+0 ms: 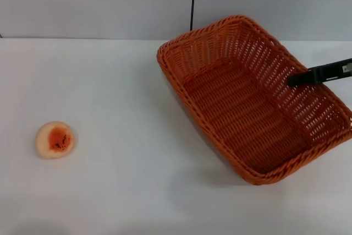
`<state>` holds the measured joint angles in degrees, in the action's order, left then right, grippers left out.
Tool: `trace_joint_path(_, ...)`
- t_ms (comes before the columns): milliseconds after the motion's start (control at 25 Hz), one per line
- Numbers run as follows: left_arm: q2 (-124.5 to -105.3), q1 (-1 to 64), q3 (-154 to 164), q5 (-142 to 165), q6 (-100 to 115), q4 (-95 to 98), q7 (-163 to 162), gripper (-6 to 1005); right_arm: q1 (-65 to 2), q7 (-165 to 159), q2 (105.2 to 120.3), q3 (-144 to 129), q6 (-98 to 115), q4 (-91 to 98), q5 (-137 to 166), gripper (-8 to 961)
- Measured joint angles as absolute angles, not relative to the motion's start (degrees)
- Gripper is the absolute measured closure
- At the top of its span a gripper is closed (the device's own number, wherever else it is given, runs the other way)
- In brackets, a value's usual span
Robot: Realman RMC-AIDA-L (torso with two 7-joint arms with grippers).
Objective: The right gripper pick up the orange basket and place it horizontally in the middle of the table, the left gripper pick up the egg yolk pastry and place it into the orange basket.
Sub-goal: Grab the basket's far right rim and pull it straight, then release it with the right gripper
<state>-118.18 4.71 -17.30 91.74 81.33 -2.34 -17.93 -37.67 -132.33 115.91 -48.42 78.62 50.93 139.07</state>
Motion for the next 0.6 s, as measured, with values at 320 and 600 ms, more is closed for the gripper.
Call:
trace_joint_path(320,-118.12,3.4,-17.3,91.7,82.6,-2.2,-17.9,188,-37.2,-117.8,116.93,-49.2,81.2,57.0,137.8,790)
trace_joint_path(600,-118.14,2.1,-17.4,91.7,83.2,-2.2,-17.9,188,-37.2,-104.5,114.47,-48.5,86.6,58.1,130.0,790)
